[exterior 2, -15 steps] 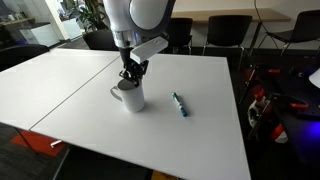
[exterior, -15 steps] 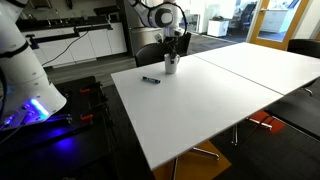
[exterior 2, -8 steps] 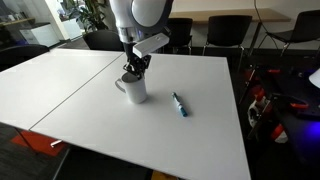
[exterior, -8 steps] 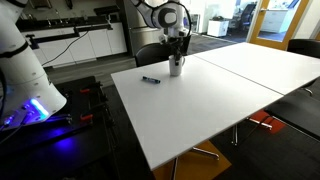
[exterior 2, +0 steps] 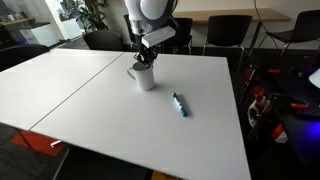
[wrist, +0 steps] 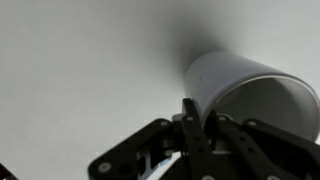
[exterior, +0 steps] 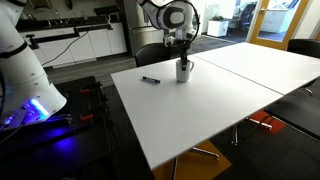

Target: Remove the marker from the cup and put it on the table , and then move the cup to the center

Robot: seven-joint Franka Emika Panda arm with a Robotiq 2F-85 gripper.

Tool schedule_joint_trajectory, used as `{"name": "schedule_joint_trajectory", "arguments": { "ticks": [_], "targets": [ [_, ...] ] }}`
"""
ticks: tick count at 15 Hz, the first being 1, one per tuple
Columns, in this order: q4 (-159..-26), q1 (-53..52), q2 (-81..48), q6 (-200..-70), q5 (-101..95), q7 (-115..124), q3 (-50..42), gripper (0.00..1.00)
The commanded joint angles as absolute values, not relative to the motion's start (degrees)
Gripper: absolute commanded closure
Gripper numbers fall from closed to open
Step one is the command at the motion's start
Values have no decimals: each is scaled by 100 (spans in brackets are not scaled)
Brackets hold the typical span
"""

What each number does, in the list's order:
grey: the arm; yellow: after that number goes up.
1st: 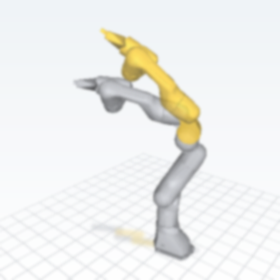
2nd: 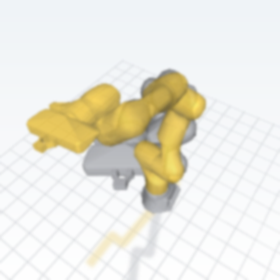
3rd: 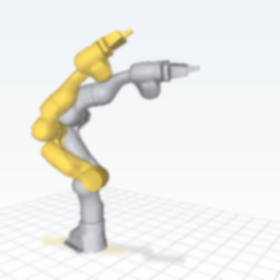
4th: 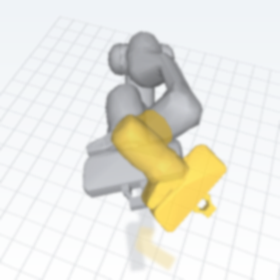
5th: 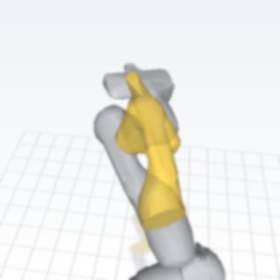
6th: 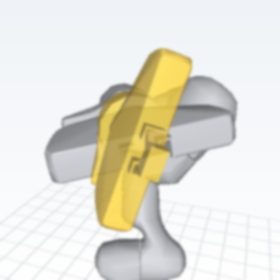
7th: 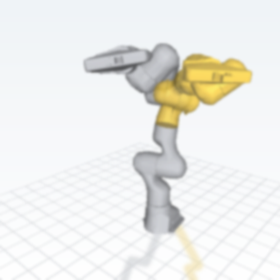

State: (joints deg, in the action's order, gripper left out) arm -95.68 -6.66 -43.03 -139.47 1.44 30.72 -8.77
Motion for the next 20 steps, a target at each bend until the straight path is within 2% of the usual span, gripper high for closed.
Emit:
{"name": "schedule_joint_trajectory", "arguments": {
  "ticks": [1,10,11,12,14,17,20],
  "targets": [
    [-10007,-438,-3874,-14093,308,2981,-889,97],
    [-10106,-75,-3793,-14138,490,2944,-862,97],
    [-10104,-80,-3796,-14137,493,2950,-869,88],
    [-10124,-89,-3780,-14155,502,2958,-870,64],
    [-10169,-125,-3736,-14213,501,3009,-892,59],
    [-10283,-165,-3582,-14300,479,3068,-918,37],
    [-10485,-214,-3340,-14379,451,3110,-934,28]
  ]
}}
